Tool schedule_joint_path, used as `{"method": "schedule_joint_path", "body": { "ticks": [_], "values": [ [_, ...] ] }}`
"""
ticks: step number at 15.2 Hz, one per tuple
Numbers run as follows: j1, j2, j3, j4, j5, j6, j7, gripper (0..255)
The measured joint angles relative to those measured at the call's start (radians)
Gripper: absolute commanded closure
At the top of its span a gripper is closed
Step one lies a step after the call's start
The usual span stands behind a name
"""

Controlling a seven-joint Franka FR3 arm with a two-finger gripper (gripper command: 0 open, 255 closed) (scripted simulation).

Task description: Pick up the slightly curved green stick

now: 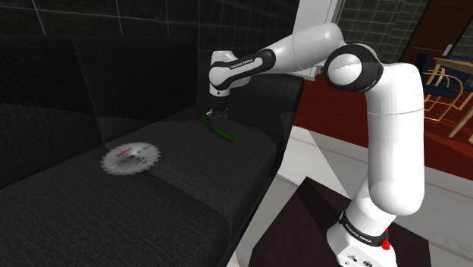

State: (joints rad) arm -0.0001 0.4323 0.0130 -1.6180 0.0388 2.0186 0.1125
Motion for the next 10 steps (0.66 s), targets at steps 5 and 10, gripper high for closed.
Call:
{"method": "schedule_joint_path", "body": {
  "ticks": [5,10],
  "values": [
    [0.001,-0.022,0.0,0.04,-0.001,-0.062,0.004,255],
    [0.0,-0.037,0.0,0.08,-0.001,-0.116,0.005,255]
  ]
}}
